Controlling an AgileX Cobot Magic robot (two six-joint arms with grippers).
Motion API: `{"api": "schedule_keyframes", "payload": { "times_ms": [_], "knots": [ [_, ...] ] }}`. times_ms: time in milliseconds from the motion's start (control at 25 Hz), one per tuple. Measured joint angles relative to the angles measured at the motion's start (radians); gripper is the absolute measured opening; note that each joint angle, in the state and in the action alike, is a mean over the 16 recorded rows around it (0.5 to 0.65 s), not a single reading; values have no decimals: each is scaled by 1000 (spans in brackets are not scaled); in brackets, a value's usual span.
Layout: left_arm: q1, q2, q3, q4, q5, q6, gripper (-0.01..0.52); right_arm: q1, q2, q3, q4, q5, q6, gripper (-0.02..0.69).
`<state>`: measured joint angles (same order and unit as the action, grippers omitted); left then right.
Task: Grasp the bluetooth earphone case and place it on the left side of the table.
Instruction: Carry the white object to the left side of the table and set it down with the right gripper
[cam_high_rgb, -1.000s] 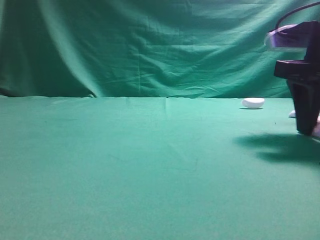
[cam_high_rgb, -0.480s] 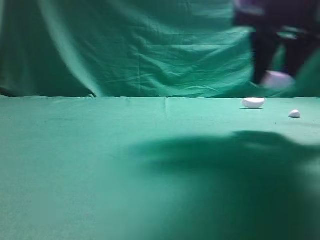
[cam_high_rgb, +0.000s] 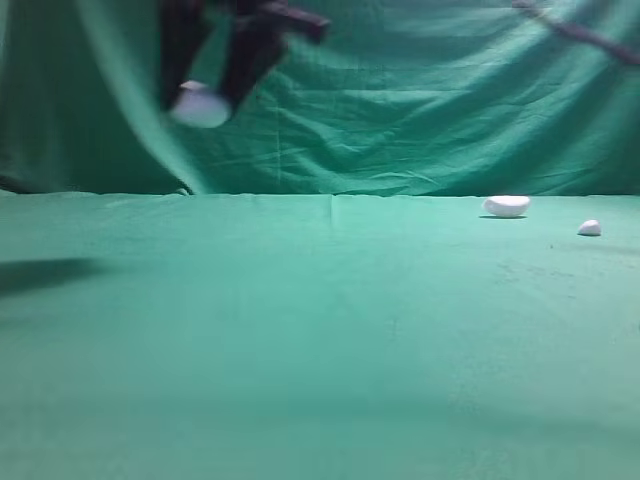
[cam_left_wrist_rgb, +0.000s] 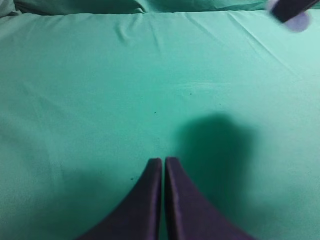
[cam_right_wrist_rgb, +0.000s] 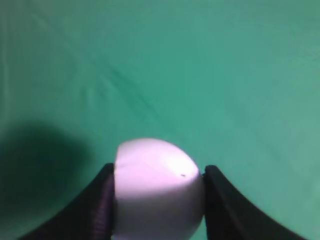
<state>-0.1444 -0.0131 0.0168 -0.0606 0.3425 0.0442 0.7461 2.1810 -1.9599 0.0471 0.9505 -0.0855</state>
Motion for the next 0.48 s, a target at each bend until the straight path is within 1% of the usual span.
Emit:
{"api": "schedule_keyframes", "payload": {
  "times_ms": [160, 320, 480],
  "knots": [
    [0, 0, 0, 0, 0, 0, 0, 77, 114, -97, -6, -16, -1, 323],
    [0, 0, 0, 0, 0, 0, 0, 124, 192, -148, -17, -36, -2, 326],
    [0, 0, 0, 0, 0, 0, 0, 148, 232, -166, -29, -56, -4, 365]
  ]
}}
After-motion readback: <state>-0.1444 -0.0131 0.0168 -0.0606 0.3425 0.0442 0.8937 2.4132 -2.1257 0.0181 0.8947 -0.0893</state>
